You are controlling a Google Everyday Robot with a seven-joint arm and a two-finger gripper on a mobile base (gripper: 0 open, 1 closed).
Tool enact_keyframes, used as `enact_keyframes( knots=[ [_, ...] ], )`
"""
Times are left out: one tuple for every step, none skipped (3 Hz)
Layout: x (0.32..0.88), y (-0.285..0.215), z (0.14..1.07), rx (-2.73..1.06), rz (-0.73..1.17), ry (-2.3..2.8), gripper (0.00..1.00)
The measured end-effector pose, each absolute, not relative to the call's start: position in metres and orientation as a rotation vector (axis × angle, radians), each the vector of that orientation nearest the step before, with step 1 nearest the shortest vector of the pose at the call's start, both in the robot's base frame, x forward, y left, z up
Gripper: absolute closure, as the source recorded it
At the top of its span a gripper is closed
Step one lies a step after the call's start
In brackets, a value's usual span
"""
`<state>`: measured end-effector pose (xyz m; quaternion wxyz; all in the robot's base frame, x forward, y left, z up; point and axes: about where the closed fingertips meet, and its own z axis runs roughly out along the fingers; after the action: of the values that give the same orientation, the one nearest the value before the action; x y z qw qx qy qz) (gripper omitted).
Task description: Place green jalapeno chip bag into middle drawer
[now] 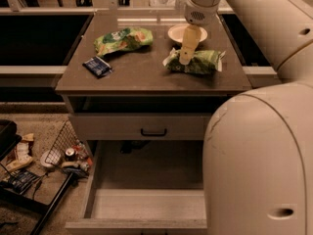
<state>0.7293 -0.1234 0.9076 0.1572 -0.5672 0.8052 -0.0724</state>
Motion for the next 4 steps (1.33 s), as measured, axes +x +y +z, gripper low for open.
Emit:
enact_keyframes(
  knots=[
    [0.73, -0.123, 0.907, -1.623, -0.207, 2.304, 0.0],
    [0.734, -0.127, 0.888, -1.612, -0.247, 2.341, 0.0],
    [0.733, -0.132, 0.864, -1.594, -0.268, 2.382, 0.17],
    [0.728, -0.136, 0.851, -1.558, -0.252, 2.397, 0.49]
  ],
)
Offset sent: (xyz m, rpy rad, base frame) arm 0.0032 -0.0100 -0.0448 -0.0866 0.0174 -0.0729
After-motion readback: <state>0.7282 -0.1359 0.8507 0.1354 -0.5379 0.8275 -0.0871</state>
